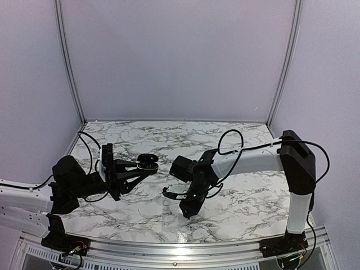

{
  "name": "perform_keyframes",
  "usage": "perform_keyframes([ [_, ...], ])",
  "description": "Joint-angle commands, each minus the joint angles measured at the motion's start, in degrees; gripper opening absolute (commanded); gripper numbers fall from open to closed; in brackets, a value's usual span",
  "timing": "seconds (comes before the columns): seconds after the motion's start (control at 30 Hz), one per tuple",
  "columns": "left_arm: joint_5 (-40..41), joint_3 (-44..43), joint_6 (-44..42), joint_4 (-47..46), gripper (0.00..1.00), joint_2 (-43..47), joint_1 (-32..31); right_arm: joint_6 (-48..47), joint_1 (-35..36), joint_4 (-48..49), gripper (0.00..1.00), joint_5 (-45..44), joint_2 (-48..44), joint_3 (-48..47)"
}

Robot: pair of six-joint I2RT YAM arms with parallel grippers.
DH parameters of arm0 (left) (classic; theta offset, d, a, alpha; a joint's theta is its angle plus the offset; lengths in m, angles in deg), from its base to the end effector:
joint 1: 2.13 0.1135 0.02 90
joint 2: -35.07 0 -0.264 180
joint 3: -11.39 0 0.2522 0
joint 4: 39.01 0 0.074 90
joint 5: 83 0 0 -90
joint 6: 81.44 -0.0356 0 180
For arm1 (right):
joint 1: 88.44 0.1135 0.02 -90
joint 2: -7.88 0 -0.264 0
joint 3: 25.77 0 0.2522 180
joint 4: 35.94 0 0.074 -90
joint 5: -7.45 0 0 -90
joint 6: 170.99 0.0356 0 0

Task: Insert the wireless bluetooth earbuds into the charging case
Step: Pick up the right earbud from the center of the board, then place the right earbud in the right side groove of the charging case.

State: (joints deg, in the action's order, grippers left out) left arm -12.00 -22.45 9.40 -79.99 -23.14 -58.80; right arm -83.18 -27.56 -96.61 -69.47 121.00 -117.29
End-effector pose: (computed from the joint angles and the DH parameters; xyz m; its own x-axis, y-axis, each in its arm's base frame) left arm 0.1078 -0.1850 0.2646 0.1430 -0.2426 -0.9595 0.9636 0.2553 0.0790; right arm 0.1744 0.3296 0.1558 -0.4488 -0.8821 -0.1430 -0.8835 0.4140 0.2190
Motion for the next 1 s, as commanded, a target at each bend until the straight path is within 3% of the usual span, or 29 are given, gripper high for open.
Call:
perform_keyframes([
  [0.0,0.08,0.48,-0.49,-0.9,0.0,1.26,0.33,-0.73,0.87,-1.33,0.27,0.38,0.5,-0.66],
  [0.3,0.8,0.56,-0.49,-0.92,0.0,1.35,0.33,-1.14,1.08,-0.47,0.14,-0.31,-1.17,0.04],
  [0.57,1.07,0.48,-0.49,-0.89,0.0,1.01,0.41,-1.12,1.08,0.89,0.1,-3.95,-5.16,0.83],
  [0.97,0.67,0.14,0.03,-0.96,0.0,0.65,0.94,-4.36,1.07,8.48,0.05,-18.17,-24.3,2.92],
])
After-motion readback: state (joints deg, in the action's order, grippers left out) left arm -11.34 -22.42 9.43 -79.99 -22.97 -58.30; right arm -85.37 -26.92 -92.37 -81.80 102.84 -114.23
